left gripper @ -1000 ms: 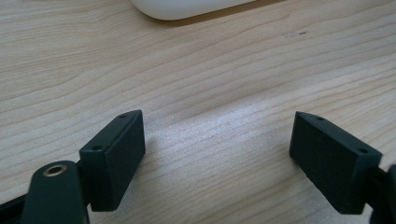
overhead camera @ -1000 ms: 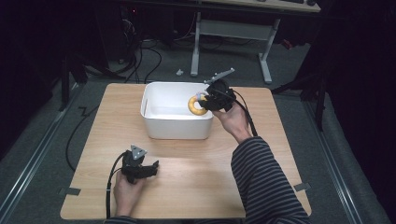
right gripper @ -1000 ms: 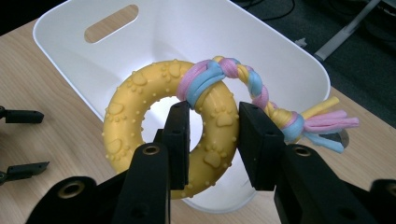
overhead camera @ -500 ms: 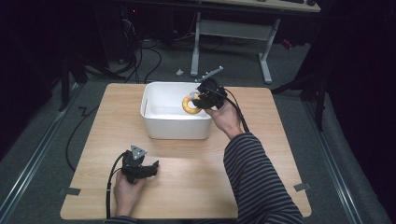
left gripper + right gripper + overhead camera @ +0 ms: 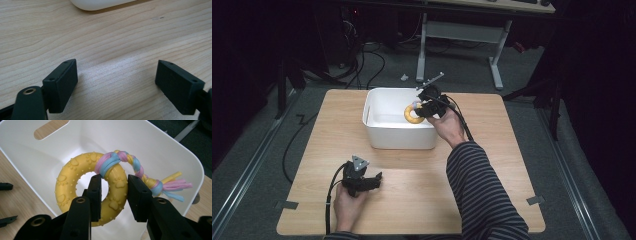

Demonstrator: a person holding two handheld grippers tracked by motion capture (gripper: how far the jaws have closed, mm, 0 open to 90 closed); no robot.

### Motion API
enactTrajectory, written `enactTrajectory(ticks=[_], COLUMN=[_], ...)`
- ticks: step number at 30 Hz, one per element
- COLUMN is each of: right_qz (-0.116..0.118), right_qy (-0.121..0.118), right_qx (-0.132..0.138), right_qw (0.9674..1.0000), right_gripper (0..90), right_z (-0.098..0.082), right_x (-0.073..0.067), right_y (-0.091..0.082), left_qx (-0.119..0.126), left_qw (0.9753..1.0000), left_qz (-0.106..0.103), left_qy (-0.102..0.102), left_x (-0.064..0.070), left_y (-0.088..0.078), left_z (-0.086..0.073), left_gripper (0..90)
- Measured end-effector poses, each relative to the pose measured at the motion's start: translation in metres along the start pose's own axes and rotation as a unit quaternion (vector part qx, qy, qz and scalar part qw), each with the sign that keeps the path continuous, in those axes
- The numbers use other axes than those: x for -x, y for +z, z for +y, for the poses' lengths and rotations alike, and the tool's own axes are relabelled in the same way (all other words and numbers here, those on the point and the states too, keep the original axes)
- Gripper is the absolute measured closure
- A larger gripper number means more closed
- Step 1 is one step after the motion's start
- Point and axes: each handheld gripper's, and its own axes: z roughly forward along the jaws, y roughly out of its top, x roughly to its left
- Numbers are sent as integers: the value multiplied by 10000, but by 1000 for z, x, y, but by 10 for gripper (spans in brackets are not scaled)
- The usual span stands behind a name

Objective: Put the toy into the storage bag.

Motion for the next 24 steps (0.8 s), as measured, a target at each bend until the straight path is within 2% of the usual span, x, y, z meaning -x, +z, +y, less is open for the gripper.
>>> enactTrajectory(ticks=[2,6,8,15,18,22,24], right_qz=[16,-12,6,-20,-43,-27,-52], right_qy=[77,45,126,49,110,27,78], right_qx=[-29,-93,-88,-187,-259,-285,-336], right_qw=[10000,9999,9999,9998,9996,9996,9994], right_gripper=[659,659,659,659,658,658,657], right_z=[0,0,0,-1,-1,-1,-1], right_x=[0,-2,-2,-4,-5,-5,-6], right_y=[3,7,9,16,18,20,21], left_qx=[0,3,2,3,3,1,3], left_qw=[10000,10000,10000,10000,10000,10000,10000], left_qz=[0,0,0,0,0,-1,0], left_qy=[0,-3,-2,-3,-2,-1,-1], left_x=[0,0,0,0,0,0,0], left_y=[0,0,0,0,0,0,0], left_z=[0,0,0,0,0,0,0], left_gripper=[185,185,185,185,185,185,185])
